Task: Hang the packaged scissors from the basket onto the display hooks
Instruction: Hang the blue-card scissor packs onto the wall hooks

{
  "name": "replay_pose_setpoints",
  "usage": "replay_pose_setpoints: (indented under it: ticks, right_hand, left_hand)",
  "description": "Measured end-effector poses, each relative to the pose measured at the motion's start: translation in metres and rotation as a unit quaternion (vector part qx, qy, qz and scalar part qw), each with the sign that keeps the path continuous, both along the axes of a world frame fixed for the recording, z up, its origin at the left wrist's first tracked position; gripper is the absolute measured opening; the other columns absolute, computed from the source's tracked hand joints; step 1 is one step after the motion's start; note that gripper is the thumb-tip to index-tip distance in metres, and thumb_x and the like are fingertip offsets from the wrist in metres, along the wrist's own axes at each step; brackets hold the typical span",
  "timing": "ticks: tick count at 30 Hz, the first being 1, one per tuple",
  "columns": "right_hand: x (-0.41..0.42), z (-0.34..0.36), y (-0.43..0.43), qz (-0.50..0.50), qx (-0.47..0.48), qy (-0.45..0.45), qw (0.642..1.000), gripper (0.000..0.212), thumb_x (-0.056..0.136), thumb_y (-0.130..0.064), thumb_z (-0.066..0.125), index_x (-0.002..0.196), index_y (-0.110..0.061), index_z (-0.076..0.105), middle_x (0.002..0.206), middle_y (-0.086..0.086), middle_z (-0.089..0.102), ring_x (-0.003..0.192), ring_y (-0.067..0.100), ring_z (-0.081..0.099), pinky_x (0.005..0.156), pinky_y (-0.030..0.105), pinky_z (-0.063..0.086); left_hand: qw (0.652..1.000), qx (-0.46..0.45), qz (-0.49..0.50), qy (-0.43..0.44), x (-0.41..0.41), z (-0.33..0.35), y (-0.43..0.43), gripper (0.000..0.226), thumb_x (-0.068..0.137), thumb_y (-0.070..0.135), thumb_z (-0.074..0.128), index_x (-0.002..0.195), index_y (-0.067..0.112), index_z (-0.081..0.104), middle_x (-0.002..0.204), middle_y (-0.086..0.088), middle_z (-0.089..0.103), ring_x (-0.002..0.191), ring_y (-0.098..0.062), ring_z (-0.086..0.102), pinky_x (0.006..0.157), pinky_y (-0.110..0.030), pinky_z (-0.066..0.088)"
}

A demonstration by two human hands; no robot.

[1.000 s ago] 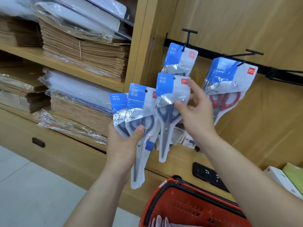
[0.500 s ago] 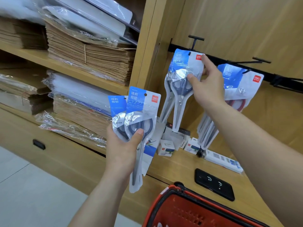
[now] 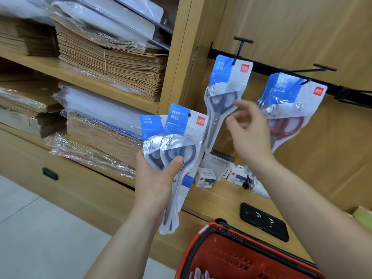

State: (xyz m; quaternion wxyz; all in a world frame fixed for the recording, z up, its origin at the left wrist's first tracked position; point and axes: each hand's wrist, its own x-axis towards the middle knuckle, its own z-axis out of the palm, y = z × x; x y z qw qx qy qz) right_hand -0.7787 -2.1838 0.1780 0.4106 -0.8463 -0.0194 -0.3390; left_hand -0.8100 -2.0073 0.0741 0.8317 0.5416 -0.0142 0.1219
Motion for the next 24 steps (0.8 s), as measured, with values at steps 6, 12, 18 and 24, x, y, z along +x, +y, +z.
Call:
replay_pose_setpoints:
  ticks: [6,12,18,24]
  right_hand:
    - [-0.044,-0.043,0.019,0.161,0.113,0.126,0.972,0.057,0.095,-0.017,0.072,0.145,-0.034,0.051,0.112,-0.005,0.065,0.083,0.014,0.074,0.069,0.040,0.065]
    - [-0.048,-0.046,0.004,0.124,0.182,0.094,0.971,0.070,0.087,-0.001,0.078,0.147,-0.024,0.051,0.133,-0.011,0.064,0.104,0.010,0.073,0.080,0.025,0.062]
    - [-0.042,-0.008,-0.013,0.084,0.132,0.003,0.988,0.073,0.088,-0.001,0.077,0.152,-0.018,0.047,0.144,-0.020,0.051,0.103,-0.020,0.061,0.084,0.008,0.052]
    - [0.004,0.046,-0.007,0.066,0.036,-0.066,0.995,0.072,0.090,-0.010,0.078,0.153,-0.025,0.046,0.134,-0.025,0.049,0.124,-0.004,0.053,0.099,0.024,0.055]
  left_hand:
    - [0.999,-0.009,-0.050,-0.016,-0.006,-0.003,-0.018,0.051,0.088,0.000,0.078,0.132,0.015,0.058,0.116,-0.003,0.076,0.105,-0.020,0.075,0.083,-0.033,0.062]
    - [0.995,-0.005,-0.099,-0.012,-0.013,-0.006,-0.041,0.050,0.093,0.007,0.075,0.137,0.017,0.054,0.122,0.000,0.075,0.110,-0.016,0.073,0.087,-0.029,0.060]
    - [0.995,-0.022,-0.099,0.023,-0.012,0.001,-0.039,0.015,0.107,0.017,0.056,0.113,0.029,0.061,0.091,-0.009,0.075,0.067,-0.020,0.070,0.059,-0.035,0.054]
    - [0.999,-0.025,-0.042,0.007,-0.004,0.006,-0.028,0.024,0.104,0.011,0.059,0.125,0.023,0.057,0.099,-0.002,0.076,0.068,-0.022,0.075,0.054,-0.027,0.056]
